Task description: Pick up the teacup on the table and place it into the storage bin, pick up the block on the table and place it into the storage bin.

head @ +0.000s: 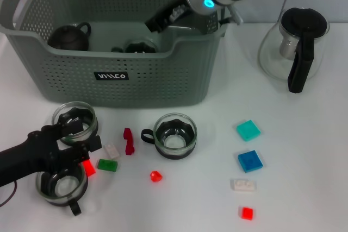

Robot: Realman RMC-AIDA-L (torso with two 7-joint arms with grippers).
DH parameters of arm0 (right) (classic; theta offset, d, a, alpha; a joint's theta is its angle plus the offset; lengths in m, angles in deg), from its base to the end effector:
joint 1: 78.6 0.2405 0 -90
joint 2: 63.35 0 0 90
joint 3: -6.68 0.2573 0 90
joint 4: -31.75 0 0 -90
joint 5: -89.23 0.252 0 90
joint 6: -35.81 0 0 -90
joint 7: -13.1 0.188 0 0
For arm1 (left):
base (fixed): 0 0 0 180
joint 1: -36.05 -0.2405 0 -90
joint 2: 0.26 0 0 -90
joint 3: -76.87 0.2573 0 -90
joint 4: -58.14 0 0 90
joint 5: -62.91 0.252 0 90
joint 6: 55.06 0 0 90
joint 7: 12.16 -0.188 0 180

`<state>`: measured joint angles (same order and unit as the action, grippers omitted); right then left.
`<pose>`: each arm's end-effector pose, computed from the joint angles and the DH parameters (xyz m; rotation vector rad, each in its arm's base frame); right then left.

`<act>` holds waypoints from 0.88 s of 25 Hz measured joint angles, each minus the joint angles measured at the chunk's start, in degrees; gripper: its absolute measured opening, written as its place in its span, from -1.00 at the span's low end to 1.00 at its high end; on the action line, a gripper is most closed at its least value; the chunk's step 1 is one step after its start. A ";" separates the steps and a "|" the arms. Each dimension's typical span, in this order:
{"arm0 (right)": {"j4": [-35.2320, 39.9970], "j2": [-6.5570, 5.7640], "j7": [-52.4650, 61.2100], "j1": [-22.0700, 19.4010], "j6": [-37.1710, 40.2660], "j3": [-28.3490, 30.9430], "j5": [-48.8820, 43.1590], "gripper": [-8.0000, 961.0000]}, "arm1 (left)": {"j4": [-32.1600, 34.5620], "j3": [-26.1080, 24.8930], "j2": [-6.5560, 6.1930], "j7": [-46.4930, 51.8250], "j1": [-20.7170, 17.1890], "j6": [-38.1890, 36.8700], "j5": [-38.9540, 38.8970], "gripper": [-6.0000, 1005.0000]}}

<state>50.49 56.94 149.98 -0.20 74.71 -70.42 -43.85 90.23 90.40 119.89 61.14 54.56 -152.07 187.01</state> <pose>0.0392 0.5367 -0.1552 -2.5397 0.5662 -0.0576 -0.3636 0.2883 -0.0176 -2.3858 -0.9714 -0.8790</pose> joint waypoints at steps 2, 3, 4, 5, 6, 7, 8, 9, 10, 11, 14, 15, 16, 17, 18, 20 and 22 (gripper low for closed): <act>2.55 -0.06 -0.01 -0.91 0.11 0.68 0.12 -0.52 | -0.01 0.00 0.00 0.00 -0.04 0.02 0.00 0.62; 5.14 -0.06 -0.13 -2.06 0.32 1.27 0.36 -0.52 | -0.01 0.00 0.00 0.00 -0.04 0.01 0.00 0.62; 8.51 -0.06 -0.45 -3.76 0.82 2.04 0.91 -0.51 | 0.02 -0.03 0.00 0.00 -0.05 0.04 0.00 0.62; 12.61 -0.06 -1.13 -5.59 1.63 2.81 2.00 -0.27 | 0.04 -0.06 -0.01 0.01 -0.05 0.06 0.01 0.62; 17.78 -0.04 -2.40 -8.13 2.99 3.50 4.09 -0.03 | 0.05 -0.07 0.00 0.03 -0.04 0.01 -0.01 0.62; 23.73 -0.04 -4.62 -11.39 4.93 4.01 7.47 0.06 | 0.06 -0.08 0.00 0.07 -0.05 0.06 0.00 0.62; 27.67 -0.08 -6.72 -13.83 6.59 4.14 11.04 0.15 | 0.04 -0.07 0.00 0.12 -0.04 0.06 0.00 0.62; 32.58 -0.25 -10.50 -17.36 9.55 4.44 16.82 0.23 | 0.03 -0.08 0.00 0.12 -0.05 0.06 0.00 0.62; 35.95 -0.42 -13.33 -20.12 12.03 4.75 21.32 0.32 | 0.01 -0.09 0.00 0.12 -0.05 0.08 0.01 0.62; 38.69 -0.64 -16.50 -22.81 15.79 5.52 26.29 0.41 | -0.01 -0.08 0.00 0.12 -0.08 0.09 0.00 0.62; 44.15 -1.47 -23.18 -29.29 28.17 8.63 34.43 0.52 | -0.02 -0.08 0.00 0.11 -0.18 0.67 0.00 0.62; 45.67 -1.96 -24.64 -31.20 33.34 9.73 35.04 0.53 | -0.01 -0.08 0.00 0.16 -0.21 1.03 0.07 0.62; 47.28 -2.52 -25.95 -32.86 38.12 10.62 34.97 0.55 | 0.08 -0.08 0.00 0.25 -0.26 1.45 0.30 0.62; 48.58 -2.98 -26.92 -34.20 42.07 11.21 34.47 0.56 | 0.20 -0.08 -0.01 0.26 -0.27 1.61 0.60 0.62; 50.67 -3.53 -27.71 -35.66 46.23 11.68 33.53 0.56 | 0.51 -0.06 -0.07 0.24 -0.32 1.58 1.48 0.62; 54.32 -4.33 -28.47 -38.29 52.65 12.28 31.33 0.56 | 1.18 -0.03 -0.26 -0.28 -0.37 0.50 3.42 0.62; 58.12 -4.63 -28.15 -40.28 57.85 13.03 28.12 0.56 | 1.85 -0.01 -0.55 -2.47 -0.40 -2.74 6.26 0.62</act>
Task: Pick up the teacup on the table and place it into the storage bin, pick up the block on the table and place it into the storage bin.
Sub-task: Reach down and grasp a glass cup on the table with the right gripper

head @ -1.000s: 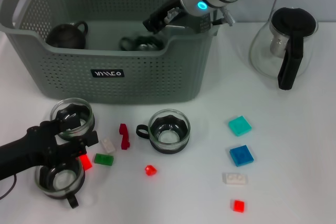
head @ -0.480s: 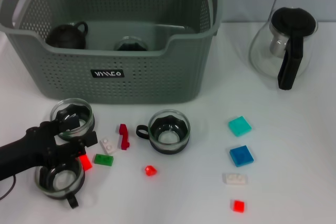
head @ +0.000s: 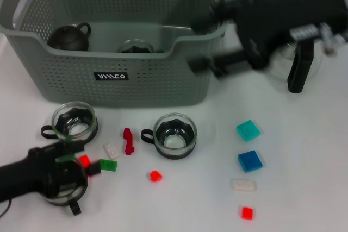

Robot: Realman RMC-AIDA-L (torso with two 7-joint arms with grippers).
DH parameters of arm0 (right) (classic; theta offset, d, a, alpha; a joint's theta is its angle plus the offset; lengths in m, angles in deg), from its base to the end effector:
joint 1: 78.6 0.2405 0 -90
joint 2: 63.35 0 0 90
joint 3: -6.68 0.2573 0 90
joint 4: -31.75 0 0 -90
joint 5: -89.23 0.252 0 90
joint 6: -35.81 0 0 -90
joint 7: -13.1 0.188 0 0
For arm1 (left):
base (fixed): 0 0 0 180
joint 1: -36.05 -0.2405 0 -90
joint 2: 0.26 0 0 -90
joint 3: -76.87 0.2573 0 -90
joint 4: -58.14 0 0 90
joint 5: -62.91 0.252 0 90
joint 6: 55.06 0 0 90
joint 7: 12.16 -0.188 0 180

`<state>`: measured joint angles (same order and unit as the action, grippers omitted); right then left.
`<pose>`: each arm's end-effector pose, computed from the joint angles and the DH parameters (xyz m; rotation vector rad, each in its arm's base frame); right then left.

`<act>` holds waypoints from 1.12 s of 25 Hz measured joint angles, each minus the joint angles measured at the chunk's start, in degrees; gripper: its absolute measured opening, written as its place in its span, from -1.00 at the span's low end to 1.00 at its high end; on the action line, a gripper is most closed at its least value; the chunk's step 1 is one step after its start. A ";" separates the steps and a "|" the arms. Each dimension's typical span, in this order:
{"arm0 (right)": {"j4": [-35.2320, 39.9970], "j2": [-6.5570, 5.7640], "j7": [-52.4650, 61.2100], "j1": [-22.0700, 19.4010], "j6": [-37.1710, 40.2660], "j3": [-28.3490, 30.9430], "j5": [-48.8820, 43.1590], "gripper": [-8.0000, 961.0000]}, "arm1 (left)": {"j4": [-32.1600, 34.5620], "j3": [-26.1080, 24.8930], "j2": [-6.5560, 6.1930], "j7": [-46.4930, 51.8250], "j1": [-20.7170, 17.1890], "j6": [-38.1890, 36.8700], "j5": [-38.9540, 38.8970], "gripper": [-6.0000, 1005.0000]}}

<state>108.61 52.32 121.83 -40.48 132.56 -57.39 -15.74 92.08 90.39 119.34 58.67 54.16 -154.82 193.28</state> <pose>0.0624 0.3926 0.0238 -3.0202 0.0276 0.5059 -0.3697 0.2711 -0.0189 -2.5094 -0.9292 -0.7770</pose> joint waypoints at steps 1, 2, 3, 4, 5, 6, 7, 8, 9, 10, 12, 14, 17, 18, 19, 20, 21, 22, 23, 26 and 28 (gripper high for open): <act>1.47 0.00 0.34 -0.51 2.02 0.45 -1.53 0.56 | 0.30 0.02 -0.11 -2.15 0.03 -2.82 1.55 0.62; 2.28 0.05 0.86 -0.74 3.52 0.90 -2.93 0.56 | 0.75 0.02 -0.16 -4.33 0.12 -6.07 2.98 0.62; 2.97 0.14 1.49 -0.82 5.00 1.28 -4.34 0.56 | 1.01 0.02 -0.17 -5.12 0.20 -7.50 3.52 0.62; 3.32 0.27 2.11 -0.67 6.27 1.38 -5.65 0.56 | 1.21 0.01 -0.16 -5.42 0.29 -8.56 3.70 0.62; 3.45 0.42 2.84 -0.38 7.41 1.24 -7.27 0.56 | 1.43 0.01 -0.17 -5.53 0.38 -9.57 3.86 0.62; 3.48 0.59 3.36 -0.02 8.12 0.87 -8.67 0.56 | 1.49 0.01 -0.20 -5.55 0.47 -10.26 3.87 0.61; 3.48 0.92 3.75 0.50 8.50 0.32 -10.15 0.56 | 1.55 -0.03 -0.25 -5.57 0.58 -11.09 3.81 0.61; 3.48 1.42 4.04 1.14 8.69 -0.31 -12.05 0.56 | 1.56 -0.14 -0.32 -5.58 0.63 -11.75 3.67 0.61; 3.43 2.13 4.21 1.90 8.78 -0.97 -14.12 0.56 | 1.56 -0.26 -0.33 -5.59 0.72 -12.30 3.47 0.61; 3.36 2.95 4.33 2.69 8.78 -1.65 -16.26 0.56 | 1.55 -0.47 -0.33 -5.61 0.78 -13.15 3.05 0.61; 2.77 4.49 4.88 4.69 8.31 -4.04 -20.68 0.56 | 1.56 -0.63 -0.34 -5.61 0.82 -14.04 2.31 0.61; 0.80 4.83 6.49 6.79 6.56 -8.33 -23.64 0.56 | 1.55 -0.93 -0.38 -5.59 0.81 -14.77 0.71 0.61; -4.40 4.66 10.66 10.56 1.34 -16.52 -26.96 0.56 | 1.43 -1.98 -0.41 -5.58 0.66 -15.02 -0.99 0.61; -5.90 4.72 11.81 11.69 0.00 -18.33 -28.27 0.56 | 1.43 -1.98 -0.41 -5.58 0.66 -15.02 -0.99 0.61; -7.50 4.79 12.97 12.90 -1.48 -20.16 -29.39 0.56 | 1.41 -2.29 -0.42 -5.58 0.64 -15.03 -1.14 0.61; -9.06 4.87 13.82 14.09 -2.89 -21.89 -30.28 0.56 | 1.35 -2.66 -0.46 -5.54 0.65 -14.99 -1.20 0.61; -10.91 4.90 14.65 15.32 -4.49 -24.04 -30.90 0.56 | 1.28 -2.82 -0.50 -5.48 0.62 -14.81 -1.39 0.61; -12.33 4.92 15.12 16.26 -5.75 -25.65 -31.12 0.56 | 1.25 -2.90 -0.51 -5.47 0.57 -14.71 -1.50 0.61; -13.68 4.93 15.39 17.01 -7.04 -27.26 -31.20 0.56 | 1.23 -2.99 -0.51 -5.47 0.52 -14.63 -1.60 0.61; -16.85 5.07 15.54 18.51 -11.79 -32.16 -31.33 0.56 | 1.21 -3.70 -0.51 -5.54 0.37 -14.56 -1.69 0.61; -17.30 5.11 15.49 18.62 -14.56 -35.23 -31.34 0.56 | 1.21 -4.15 -0.52 -5.54 0.25 -14.51 -1.70 0.61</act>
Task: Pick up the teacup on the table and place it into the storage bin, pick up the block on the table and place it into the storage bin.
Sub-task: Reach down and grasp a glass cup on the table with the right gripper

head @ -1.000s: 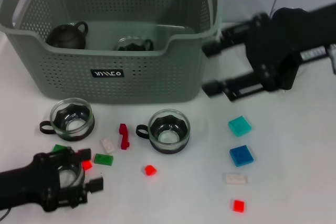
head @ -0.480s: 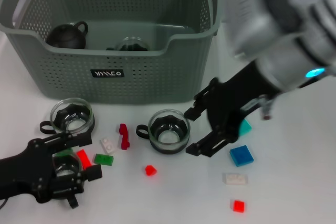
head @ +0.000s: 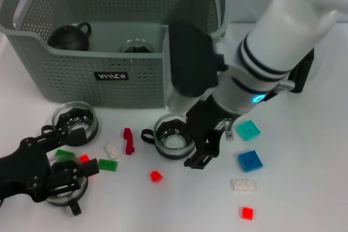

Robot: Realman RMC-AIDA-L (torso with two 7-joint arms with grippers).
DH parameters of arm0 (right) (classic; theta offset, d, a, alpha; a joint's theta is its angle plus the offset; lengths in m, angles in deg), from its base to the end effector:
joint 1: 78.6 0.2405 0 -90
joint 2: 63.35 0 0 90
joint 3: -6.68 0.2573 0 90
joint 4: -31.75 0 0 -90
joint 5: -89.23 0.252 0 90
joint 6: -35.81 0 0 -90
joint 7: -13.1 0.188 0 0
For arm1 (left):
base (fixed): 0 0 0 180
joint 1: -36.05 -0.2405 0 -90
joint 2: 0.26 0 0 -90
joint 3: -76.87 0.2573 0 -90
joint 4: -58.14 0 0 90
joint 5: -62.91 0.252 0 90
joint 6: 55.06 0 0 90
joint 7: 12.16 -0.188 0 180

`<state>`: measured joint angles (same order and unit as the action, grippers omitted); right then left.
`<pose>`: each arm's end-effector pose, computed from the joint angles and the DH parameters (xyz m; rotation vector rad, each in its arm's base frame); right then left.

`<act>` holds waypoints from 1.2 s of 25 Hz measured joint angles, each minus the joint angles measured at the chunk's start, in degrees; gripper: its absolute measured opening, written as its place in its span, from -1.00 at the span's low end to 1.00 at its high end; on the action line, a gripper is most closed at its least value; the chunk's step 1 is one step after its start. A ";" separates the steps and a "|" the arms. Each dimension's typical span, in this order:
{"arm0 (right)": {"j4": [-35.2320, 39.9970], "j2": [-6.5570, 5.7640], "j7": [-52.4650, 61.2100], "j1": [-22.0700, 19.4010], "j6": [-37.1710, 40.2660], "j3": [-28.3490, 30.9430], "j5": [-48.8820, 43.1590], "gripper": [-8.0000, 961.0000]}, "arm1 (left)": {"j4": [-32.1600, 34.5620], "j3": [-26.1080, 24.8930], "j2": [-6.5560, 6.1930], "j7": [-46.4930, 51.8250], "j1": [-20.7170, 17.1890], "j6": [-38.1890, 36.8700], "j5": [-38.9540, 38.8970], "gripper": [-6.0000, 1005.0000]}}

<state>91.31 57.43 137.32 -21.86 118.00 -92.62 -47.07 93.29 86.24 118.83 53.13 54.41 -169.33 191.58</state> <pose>0.0750 0.3843 -0.1554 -3.0499 -0.1429 -0.7097 -0.3366 0.2531 0.0082 -2.5657 -0.6807 -1.0242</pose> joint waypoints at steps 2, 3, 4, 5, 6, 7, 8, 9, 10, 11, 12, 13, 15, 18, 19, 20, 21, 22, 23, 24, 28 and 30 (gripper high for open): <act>-0.45 0.08 0.03 -0.12 -2.65 -3.06 0.05 0.56 | 0.00 -0.40 0.00 -0.01 -0.14 0.12 0.00 0.61; -0.80 0.09 0.15 -0.17 -3.81 -4.10 0.04 0.56 | 0.00 -0.55 0.00 -0.01 -0.18 0.18 0.00 0.61; -1.44 0.13 0.40 -0.19 -5.28 -5.36 0.05 0.56 | 0.00 -0.69 0.01 -0.01 -0.19 0.24 0.00 0.61; -2.10 0.16 0.73 -0.16 -6.62 -6.48 0.05 0.56 | 0.00 -0.80 0.03 -0.01 -0.20 0.35 0.00 0.61; -2.94 0.20 0.94 -0.03 -7.65 -7.32 0.11 0.56 | -0.02 -0.84 0.05 -0.02 -0.20 0.45 0.00 0.61; -3.85 0.26 1.09 0.11 -8.58 -8.11 0.20 0.56 | -0.06 -0.86 0.06 -0.01 -0.19 0.56 0.00 0.61; -4.69 0.31 1.22 0.23 -9.55 -8.68 0.30 0.56 | -0.11 -0.87 0.07 0.00 -0.19 0.66 0.00 0.61; -5.40 0.37 1.31 0.31 -10.31 -9.17 0.42 0.56 | -0.16 -0.87 0.08 0.01 -0.19 0.71 0.00 0.61; -5.88 0.41 1.38 0.35 -10.90 -9.47 0.54 0.56 | -0.19 -0.87 0.08 0.02 -0.19 0.74 0.00 0.61; -6.29 0.43 1.44 0.35 -11.36 -9.67 0.65 0.56 | -0.21 -0.87 0.09 0.04 -0.18 0.77 0.00 0.61; -6.67 0.43 1.45 0.33 -11.78 -9.81 0.75 0.56 | -0.25 -0.87 0.09 0.06 -0.18 0.83 0.00 0.61; -6.98 0.43 1.45 0.29 -12.15 -9.94 0.82 0.56 | -0.26 -0.86 0.09 0.07 -0.17 0.88 0.00 0.61; -7.83 0.47 1.52 0.21 -13.05 -10.58 0.89 0.56 | -0.31 -0.85 0.09 0.12 -0.13 1.09 0.00 0.61; -8.89 0.62 2.00 0.32 -14.07 -12.11 0.93 0.55 | -0.38 -0.84 0.10 0.22 -0.09 1.29 0.00 0.61; -8.90 0.65 2.17 0.33 -14.34 -12.54 0.94 0.55 | -0.40 -0.84 0.10 0.24 -0.09 1.33 0.00 0.61; -8.77 0.66 2.29 0.28 -14.45 -12.88 1.05 0.53 | -0.42 -0.85 0.10 0.25 -0.08 1.35 0.00 0.61; -8.42 0.62 2.37 0.15 -14.61 -13.10 1.32 0.50 | -0.43 -0.85 0.10 0.25 -0.08 1.38 0.00 0.61; -7.80 0.51 2.40 -0.04 -14.63 -13.12 1.83 0.41 | -0.44 -0.84 0.10 0.26 -0.07 1.40 0.00 0.61; -7.17 0.39 2.47 -0.22 -14.61 -13.05 2.30 0.31 | -0.44 -0.85 0.13 0.26 -0.08 1.40 0.00 0.61; -6.66 0.26 2.54 -0.30 -14.55 -12.91 2.67 0.21 | -0.44 -0.85 0.15 0.26 -0.08 1.44 0.00 0.61; -6.31 0.16 2.76 -0.07 -13.99 -12.45 2.85 -0.07 | -0.45 -0.85 0.24 0.28 -0.15 1.89 0.04 0.61; -6.57 0.16 2.79 0.17 -13.75 -12.46 2.72 -0.16 | -0.49 -0.85 0.29 0.28 -0.19 1.97 0.05 0.61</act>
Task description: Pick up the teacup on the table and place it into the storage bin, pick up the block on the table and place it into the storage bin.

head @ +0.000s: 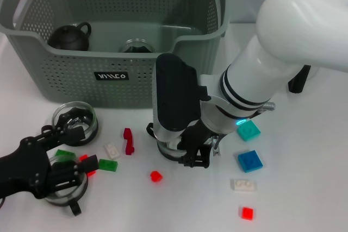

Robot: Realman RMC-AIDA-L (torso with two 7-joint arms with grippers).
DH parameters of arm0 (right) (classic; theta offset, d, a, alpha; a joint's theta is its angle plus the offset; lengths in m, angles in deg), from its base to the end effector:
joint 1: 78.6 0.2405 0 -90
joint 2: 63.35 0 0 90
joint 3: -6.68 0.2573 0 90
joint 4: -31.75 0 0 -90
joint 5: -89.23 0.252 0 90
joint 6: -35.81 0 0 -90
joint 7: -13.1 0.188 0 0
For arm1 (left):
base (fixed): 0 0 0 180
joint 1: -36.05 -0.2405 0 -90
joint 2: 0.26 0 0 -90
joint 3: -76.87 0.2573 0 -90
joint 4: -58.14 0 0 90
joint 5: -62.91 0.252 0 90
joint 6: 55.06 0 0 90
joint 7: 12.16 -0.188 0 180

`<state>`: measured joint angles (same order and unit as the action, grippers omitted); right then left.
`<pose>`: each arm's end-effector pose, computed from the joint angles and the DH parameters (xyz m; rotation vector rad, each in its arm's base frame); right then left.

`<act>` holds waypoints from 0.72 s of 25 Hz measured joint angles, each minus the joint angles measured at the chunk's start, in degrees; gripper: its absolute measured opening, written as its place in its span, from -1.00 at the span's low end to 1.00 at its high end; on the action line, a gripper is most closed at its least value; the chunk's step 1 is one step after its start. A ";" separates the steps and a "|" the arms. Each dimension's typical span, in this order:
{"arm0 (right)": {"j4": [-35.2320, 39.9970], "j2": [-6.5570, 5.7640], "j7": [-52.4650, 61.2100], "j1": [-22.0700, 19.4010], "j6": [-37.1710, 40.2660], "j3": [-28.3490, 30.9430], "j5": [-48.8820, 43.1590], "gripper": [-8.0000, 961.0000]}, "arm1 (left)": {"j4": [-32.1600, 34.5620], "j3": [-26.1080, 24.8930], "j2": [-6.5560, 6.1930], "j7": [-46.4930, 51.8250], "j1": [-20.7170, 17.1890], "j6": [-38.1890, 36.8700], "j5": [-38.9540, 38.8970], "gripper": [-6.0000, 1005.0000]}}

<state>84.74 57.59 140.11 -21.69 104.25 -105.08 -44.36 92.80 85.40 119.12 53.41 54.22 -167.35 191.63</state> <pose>0.1002 0.3805 -0.2000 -2.9849 -0.1893 -0.7355 -0.3416 0.2554 0.0049 -2.5302 -0.7158 -1.0083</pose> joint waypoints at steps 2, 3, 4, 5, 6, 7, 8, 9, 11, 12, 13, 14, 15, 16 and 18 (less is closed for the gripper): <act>-0.05 0.00 0.04 0.09 0.12 -0.03 -0.03 -0.25 | -0.03 0.00 0.00 0.00 -0.04 0.00 -0.01 0.61; -0.05 0.00 0.06 0.12 0.18 -0.03 -0.03 -0.30 | -0.03 0.00 0.00 0.00 -0.04 0.00 -0.01 0.61; -0.06 0.00 0.08 0.13 0.22 -0.02 -0.03 -0.34 | -0.03 0.00 0.00 0.00 -0.05 0.00 -0.01 0.61; -0.05 0.00 0.23 0.13 0.28 0.01 -0.05 -0.39 | -0.03 0.00 0.00 0.00 -0.06 0.00 -0.01 0.61; -0.04 -0.01 0.36 0.09 0.34 0.07 -0.05 -0.43 | -0.03 0.00 -0.01 0.00 -0.06 0.00 -0.02 0.61; 0.04 -0.06 0.49 0.00 0.43 0.19 -0.05 -0.48 | -0.03 0.00 -0.01 0.00 -0.06 0.00 -0.02 0.61; 0.39 -0.11 0.53 -0.14 0.85 0.55 0.02 -0.54 | -0.03 0.00 -0.02 0.00 -0.07 0.00 -0.03 0.61; 1.03 -0.19 0.50 -0.35 1.68 1.26 0.06 -0.61 | -0.03 0.00 -0.02 0.00 -0.09 0.00 -0.04 0.61; 3.50 -0.45 0.06 -0.98 5.05 4.27 0.01 -0.74 | -0.03 0.00 -0.03 0.00 -0.18 -0.02 -0.05 0.61; 5.62 -0.63 -0.38 -1.49 7.50 6.83 -0.13 -0.81 | -0.03 -0.02 -0.03 0.00 -0.20 -0.04 -0.05 0.61; 8.40 -0.76 -1.23 -2.32 10.98 10.37 -0.11 -0.87 | -0.03 -0.05 -0.03 0.01 -0.23 -0.09 -0.05 0.61; 11.71 -0.76 -2.57 -3.34 15.16 15.06 0.09 -0.87 | -0.03 -0.08 -0.03 0.03 -0.27 -0.14 -0.05 0.61; 14.82 -0.72 -4.07 -4.34 19.07 19.58 0.37 -0.87 | -0.03 -0.08 -0.02 0.05 -0.27 -0.15 -0.06 0.61; 17.37 -0.70 -5.15 -4.99 23.06 23.98 1.05 -0.87 | -0.03 -0.08 -0.02 0.06 -0.32 -0.14 -0.06 0.61; 21.15 -0.90 -6.45 -5.61 30.92 33.34 3.21 -0.87 | -0.03 -0.12 -0.02 0.07 -0.49 -0.08 -0.06 0.61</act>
<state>105.89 56.69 133.66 -27.30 135.18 -71.74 -41.15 92.77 85.27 119.10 53.48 53.73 -167.43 191.58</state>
